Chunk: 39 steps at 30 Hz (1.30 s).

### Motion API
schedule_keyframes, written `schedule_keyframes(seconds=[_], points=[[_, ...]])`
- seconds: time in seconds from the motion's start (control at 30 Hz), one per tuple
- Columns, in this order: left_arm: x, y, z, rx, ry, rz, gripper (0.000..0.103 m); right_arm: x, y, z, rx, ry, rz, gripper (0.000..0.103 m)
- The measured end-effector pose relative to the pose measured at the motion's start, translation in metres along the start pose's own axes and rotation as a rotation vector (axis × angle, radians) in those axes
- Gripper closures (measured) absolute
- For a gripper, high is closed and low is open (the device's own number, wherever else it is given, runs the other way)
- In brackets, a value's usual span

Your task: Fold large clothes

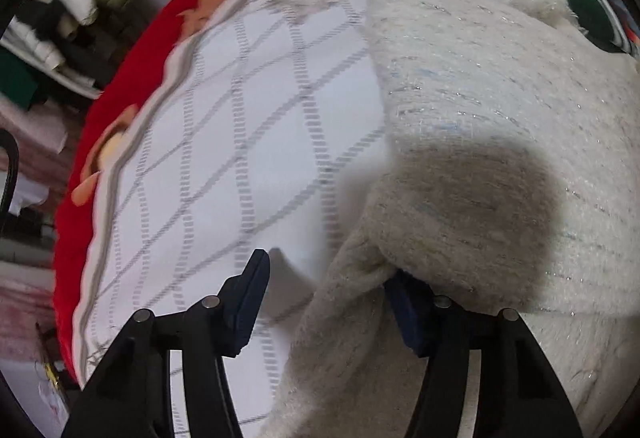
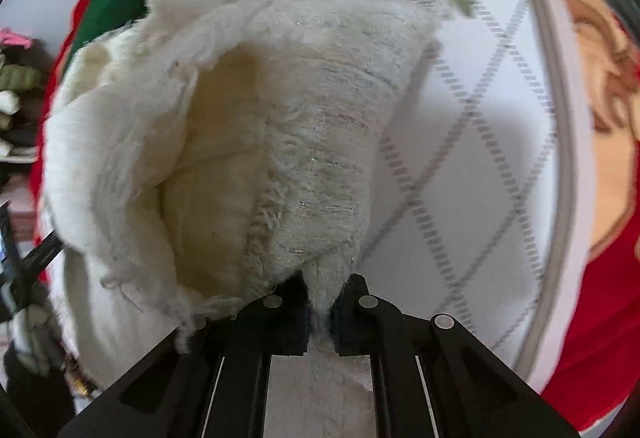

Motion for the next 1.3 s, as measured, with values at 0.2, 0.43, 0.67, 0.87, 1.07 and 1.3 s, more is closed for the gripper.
schedule_keyframes(seconds=[0.2, 0.43, 0.67, 0.87, 1.07, 1.3], points=[[-0.009, 0.007, 0.006, -0.024, 0.006, 0.010, 0.030, 0.064, -0.006, -0.003, 0.030, 0.081, 0.209, 0.095], [-0.017, 0.012, -0.015, -0.031, 0.023, -0.011, 0.014, 0.082, -0.007, -0.034, -0.022, 0.125, 0.358, 0.066], [-0.031, 0.021, -0.059, 0.017, 0.038, -0.092, 0.014, 0.070, -0.017, -0.108, 0.147, -0.104, 0.418, 0.024], [-0.025, 0.015, -0.069, 0.048, 0.027, -0.095, 0.014, -0.021, -0.015, -0.037, 0.037, -0.062, 0.265, 0.080], [-0.020, 0.001, -0.090, 0.097, 0.100, -0.122, 0.014, -0.073, -0.023, -0.117, 0.337, 0.058, 0.095, 0.095], [0.009, -0.036, -0.075, 0.141, 0.080, -0.098, 0.014, -0.083, -0.048, -0.088, 0.380, 0.194, 0.058, 0.095]])
Point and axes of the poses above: each gripper's, at about its wrist camera, not at the fingertips, and z roughly the way its jaws point, x to its right, y to its underside, the point moved 3 cm from there along z, roughly the way its jaws point, and after that the axes turned 11 degrees about x, right-handed, at the moved point
